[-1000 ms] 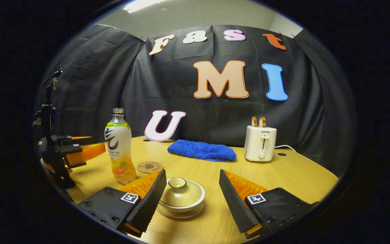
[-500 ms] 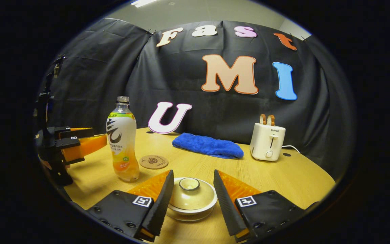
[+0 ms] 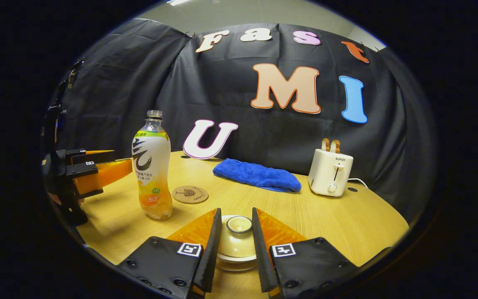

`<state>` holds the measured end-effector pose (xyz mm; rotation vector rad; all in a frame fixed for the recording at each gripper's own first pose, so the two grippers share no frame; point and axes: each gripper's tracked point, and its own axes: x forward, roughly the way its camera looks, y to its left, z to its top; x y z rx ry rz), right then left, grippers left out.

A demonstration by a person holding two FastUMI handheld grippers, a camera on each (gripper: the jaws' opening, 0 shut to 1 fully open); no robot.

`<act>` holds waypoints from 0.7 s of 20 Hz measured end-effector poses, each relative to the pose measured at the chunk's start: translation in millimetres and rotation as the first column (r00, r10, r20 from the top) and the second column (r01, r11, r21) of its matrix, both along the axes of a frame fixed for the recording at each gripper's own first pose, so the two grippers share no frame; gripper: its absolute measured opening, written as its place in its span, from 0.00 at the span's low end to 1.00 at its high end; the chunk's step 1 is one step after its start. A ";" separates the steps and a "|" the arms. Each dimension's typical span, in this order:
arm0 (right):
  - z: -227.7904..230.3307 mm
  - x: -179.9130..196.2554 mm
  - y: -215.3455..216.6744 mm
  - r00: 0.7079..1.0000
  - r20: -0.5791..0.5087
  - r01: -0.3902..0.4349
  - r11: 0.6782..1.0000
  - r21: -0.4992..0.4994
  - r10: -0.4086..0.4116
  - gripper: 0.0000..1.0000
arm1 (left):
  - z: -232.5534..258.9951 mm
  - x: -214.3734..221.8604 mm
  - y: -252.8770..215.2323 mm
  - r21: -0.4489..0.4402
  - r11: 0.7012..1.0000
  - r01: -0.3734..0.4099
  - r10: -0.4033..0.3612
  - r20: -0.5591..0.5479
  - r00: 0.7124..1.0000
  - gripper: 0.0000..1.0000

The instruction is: Open the teacup lid with one hand, grasp the water bottle and pour water into the teacup with the other hand; after pouring, place the water bottle on the coaster and then close the teacup lid.

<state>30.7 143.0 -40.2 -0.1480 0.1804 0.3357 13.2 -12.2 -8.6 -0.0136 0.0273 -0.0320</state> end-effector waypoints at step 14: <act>8.5 -8.0 -10.0 1.000 0.003 0.016 0.992 0.121 -0.017 0.27 | 0.4 0.9 -2.9 0.004 1.000 0.011 -0.011 0.002 1.000 0.95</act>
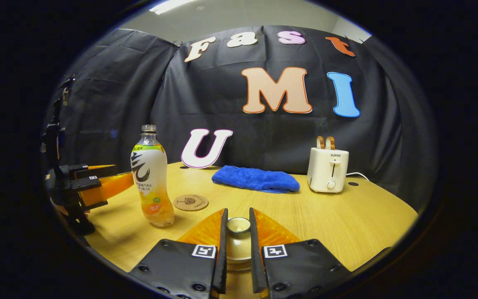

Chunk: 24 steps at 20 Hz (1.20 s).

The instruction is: Open the teacup lid with one hand, grasp the water bottle and pour water into the teacup with the other hand; after pouring, place the water bottle on the coaster and then close the teacup lid.

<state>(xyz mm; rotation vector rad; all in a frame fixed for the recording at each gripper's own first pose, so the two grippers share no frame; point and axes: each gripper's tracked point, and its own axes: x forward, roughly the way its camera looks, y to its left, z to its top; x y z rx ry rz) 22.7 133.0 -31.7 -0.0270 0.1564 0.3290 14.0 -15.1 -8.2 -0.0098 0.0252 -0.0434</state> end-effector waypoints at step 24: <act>15.6 -3.7 -91.8 0.992 0.008 0.121 0.981 0.154 -0.123 0.27 | -10.3 -5.5 -85.0 -0.015 0.970 0.242 -0.242 -0.074 0.967 0.95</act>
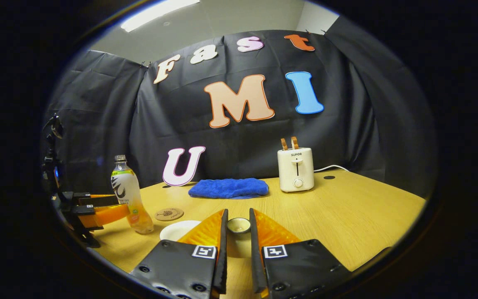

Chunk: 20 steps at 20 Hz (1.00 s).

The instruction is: Open the teacup lid with one hand, grasp the water bottle and pour water into the teacup with the other hand; after pouring, place the water bottle on the coaster and then close the teacup lid.

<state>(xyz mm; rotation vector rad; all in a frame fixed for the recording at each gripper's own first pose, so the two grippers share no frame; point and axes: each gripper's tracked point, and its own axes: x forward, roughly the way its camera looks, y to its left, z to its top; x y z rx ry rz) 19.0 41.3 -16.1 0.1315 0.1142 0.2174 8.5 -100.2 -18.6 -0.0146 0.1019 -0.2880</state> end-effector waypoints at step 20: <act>6.8 -1.5 -22.5 0.999 0.006 0.045 0.999 -0.002 -0.045 0.27 | -5.1 40.3 -6.1 0.156 0.986 -0.054 0.056 -0.009 0.998 0.56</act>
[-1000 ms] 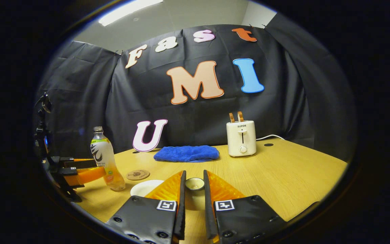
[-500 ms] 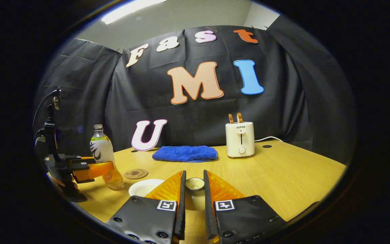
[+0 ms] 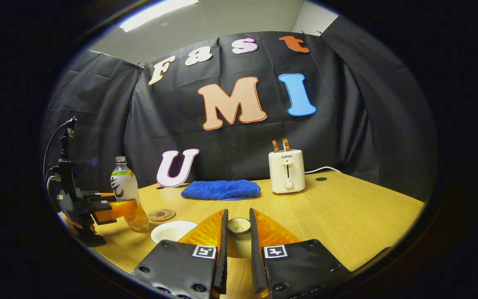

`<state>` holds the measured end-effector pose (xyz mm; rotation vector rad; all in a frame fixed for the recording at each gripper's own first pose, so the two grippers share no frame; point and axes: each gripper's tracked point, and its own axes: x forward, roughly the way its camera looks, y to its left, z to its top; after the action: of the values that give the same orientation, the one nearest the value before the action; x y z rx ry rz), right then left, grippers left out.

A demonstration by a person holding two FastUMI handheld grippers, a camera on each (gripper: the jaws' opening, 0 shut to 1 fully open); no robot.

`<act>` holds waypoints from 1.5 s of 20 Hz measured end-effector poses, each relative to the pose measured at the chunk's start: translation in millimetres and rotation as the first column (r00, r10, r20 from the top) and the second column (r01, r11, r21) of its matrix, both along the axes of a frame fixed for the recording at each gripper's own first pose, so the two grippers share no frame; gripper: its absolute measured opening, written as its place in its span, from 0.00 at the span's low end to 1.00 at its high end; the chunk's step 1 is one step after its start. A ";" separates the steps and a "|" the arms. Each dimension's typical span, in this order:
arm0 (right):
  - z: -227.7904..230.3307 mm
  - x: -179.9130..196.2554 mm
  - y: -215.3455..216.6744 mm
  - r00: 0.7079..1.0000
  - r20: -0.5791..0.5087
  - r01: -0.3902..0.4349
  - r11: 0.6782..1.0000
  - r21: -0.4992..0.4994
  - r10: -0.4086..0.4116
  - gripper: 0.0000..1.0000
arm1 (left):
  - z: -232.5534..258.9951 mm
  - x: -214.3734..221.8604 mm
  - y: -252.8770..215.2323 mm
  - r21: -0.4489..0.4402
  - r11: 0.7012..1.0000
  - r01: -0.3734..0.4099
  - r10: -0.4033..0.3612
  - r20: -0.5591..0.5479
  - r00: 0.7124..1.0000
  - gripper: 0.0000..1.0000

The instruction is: Open the teacup lid with one hand, grasp the water bottle and pour water into the teacup with the other hand; after pouring, place the water bottle on the coaster and then close the teacup lid.

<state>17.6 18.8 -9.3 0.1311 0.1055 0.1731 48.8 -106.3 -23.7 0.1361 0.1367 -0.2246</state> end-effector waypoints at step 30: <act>-7.1 3.4 -11.8 1.000 -0.016 0.007 1.000 -0.001 -0.007 0.27 | -5.4 8.1 -22.5 0.917 0.391 0.081 -0.273 0.031 0.962 0.55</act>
<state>21.0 6.9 -16.4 0.1324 0.1212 0.1649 56.9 -128.8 -29.0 1.3171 0.0481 -0.3360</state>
